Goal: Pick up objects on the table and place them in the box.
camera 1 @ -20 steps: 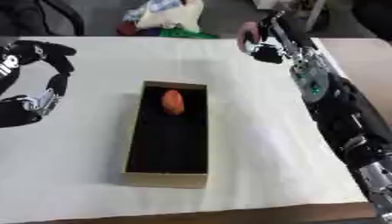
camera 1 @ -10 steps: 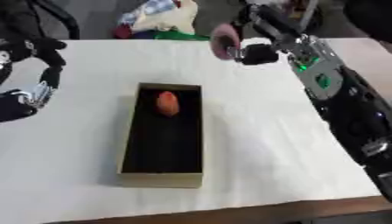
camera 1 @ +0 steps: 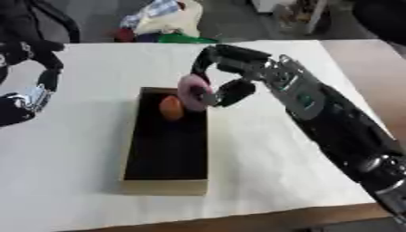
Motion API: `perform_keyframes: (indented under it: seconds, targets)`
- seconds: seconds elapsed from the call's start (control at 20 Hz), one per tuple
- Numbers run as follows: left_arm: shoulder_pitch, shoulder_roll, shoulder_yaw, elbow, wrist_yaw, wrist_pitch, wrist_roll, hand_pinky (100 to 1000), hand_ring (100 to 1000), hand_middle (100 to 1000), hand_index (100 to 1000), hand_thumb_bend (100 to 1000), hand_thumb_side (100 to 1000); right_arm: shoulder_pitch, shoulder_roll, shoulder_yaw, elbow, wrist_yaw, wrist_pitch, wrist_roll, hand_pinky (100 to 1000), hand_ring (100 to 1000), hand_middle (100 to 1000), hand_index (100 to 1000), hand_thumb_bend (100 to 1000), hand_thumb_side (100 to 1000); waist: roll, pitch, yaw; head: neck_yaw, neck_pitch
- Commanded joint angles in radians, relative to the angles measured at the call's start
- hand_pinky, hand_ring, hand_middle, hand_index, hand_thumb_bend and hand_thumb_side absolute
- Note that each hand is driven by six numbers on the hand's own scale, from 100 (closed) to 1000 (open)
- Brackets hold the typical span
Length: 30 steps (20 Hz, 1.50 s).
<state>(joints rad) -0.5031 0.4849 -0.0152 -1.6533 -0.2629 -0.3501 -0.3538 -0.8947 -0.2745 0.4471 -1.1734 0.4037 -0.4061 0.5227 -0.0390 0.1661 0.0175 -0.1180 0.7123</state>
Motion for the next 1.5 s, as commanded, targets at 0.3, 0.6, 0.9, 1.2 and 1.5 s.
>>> perform_keyframes:
  seconds: [0.3,0.6,0.9,1.2,1.5]
  targets:
    - [-0.017,0.009,-0.002,-0.010,0.008,-0.001,-0.010,713,584,567,837,100,599,-0.006,0.030,-0.021,0.022,0.128,-0.040,-0.035,771,817,694,785,100,421,0.006,-0.016,-0.006,-0.003,-0.011]
    - [-0.011,0.005,-0.002,-0.010,0.011,0.001,-0.011,712,584,567,837,100,607,0.000,0.009,-0.041,-0.029,0.232,-0.052,-0.040,829,887,910,992,152,497,0.007,-0.017,-0.013,0.002,-0.012]
    - [-0.001,0.006,0.003,-0.014,0.018,0.005,-0.004,712,584,567,837,100,614,0.026,-0.044,-0.081,-0.125,0.215,-0.033,-0.076,824,881,888,986,132,504,0.006,-0.017,-0.018,0.015,-0.008]
    - [0.018,0.009,0.003,-0.031,0.030,0.003,0.001,713,586,569,837,100,621,0.098,-0.110,-0.154,-0.260,0.159,0.029,-0.207,795,854,831,965,100,512,0.005,-0.014,-0.027,0.035,-0.005]
    - [0.044,0.000,0.005,-0.052,0.058,0.002,0.015,714,593,574,837,100,638,0.200,-0.120,-0.224,-0.355,0.115,0.111,-0.357,764,836,791,950,100,537,0.008,-0.008,-0.029,0.069,0.006]
